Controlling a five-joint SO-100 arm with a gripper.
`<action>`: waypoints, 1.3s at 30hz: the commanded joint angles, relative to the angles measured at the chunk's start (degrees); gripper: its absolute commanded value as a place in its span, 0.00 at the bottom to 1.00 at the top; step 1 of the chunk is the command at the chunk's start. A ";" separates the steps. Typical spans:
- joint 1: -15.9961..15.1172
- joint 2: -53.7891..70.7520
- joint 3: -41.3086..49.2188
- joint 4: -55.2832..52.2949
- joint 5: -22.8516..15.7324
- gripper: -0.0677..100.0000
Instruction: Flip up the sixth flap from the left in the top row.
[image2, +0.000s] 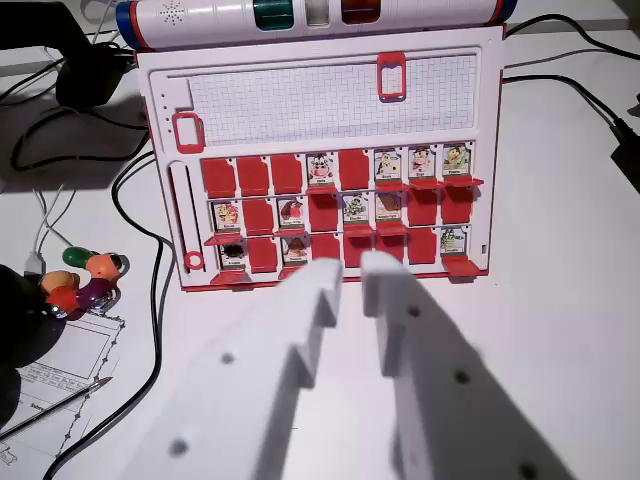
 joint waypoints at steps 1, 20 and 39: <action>0.35 1.67 -4.75 0.26 -0.09 0.02; 0.26 1.93 -3.78 0.35 0.18 0.02; 0.62 -5.36 -9.67 2.02 1.05 0.02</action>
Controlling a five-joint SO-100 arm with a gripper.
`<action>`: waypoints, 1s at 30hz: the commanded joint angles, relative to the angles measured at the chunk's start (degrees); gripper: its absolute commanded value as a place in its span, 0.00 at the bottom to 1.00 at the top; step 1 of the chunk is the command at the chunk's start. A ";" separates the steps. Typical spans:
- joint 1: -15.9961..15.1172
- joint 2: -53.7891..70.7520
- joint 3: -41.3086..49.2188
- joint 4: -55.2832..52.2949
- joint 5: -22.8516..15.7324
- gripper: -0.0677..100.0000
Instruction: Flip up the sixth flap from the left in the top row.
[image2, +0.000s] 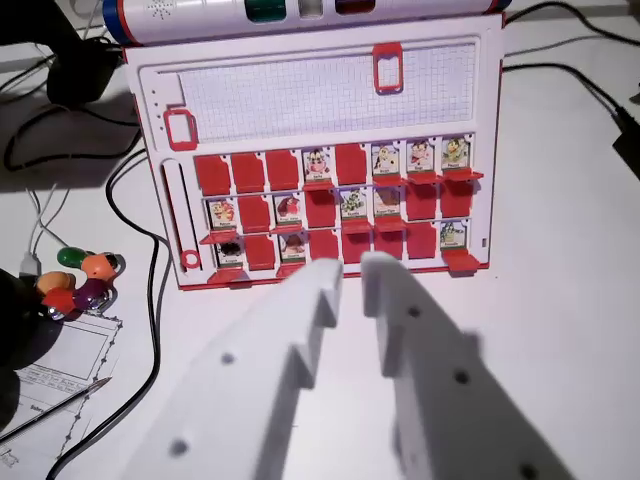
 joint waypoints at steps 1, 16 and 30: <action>0.18 -2.29 -7.29 0.79 0.44 0.02; 1.67 -16.79 -19.51 2.81 3.34 0.02; 3.25 -31.64 -29.79 3.43 6.15 0.02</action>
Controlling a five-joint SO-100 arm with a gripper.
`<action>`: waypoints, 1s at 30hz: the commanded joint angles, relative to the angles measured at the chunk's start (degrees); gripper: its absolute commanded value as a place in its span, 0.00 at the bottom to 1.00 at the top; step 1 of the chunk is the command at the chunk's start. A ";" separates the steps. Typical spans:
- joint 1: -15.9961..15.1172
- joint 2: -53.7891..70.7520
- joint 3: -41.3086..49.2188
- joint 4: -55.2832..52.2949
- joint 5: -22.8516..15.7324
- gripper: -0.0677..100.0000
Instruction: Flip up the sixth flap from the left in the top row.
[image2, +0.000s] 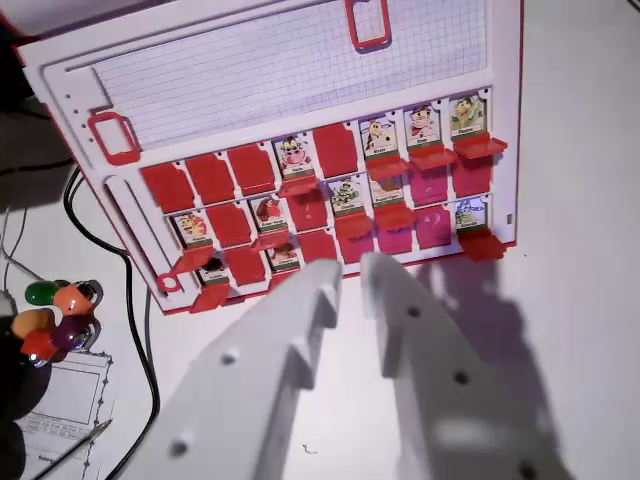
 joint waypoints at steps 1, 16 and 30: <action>0.79 -2.02 -7.03 0.26 0.35 0.02; 3.08 -18.37 -16.96 4.04 2.11 0.02; 3.52 -28.83 -20.92 -0.18 2.11 0.02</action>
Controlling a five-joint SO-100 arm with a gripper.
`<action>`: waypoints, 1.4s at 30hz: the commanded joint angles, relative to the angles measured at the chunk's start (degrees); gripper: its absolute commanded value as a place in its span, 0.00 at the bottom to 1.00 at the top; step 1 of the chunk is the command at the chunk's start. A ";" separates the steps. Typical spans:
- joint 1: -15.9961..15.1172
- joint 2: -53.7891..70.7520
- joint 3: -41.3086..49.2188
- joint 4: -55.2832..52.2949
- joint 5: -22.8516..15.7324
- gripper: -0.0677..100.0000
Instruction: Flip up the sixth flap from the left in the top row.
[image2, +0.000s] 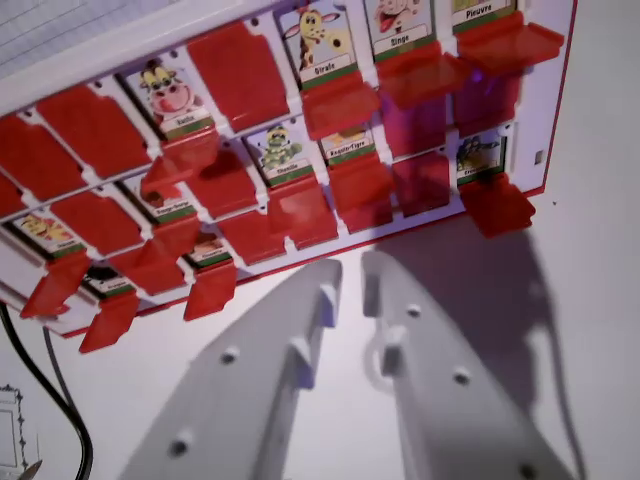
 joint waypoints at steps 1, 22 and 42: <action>-0.62 0.00 -6.15 -2.29 0.53 0.02; -1.05 -11.87 -12.30 -8.09 -0.09 0.02; -1.14 -19.25 -16.70 -10.20 0.35 0.02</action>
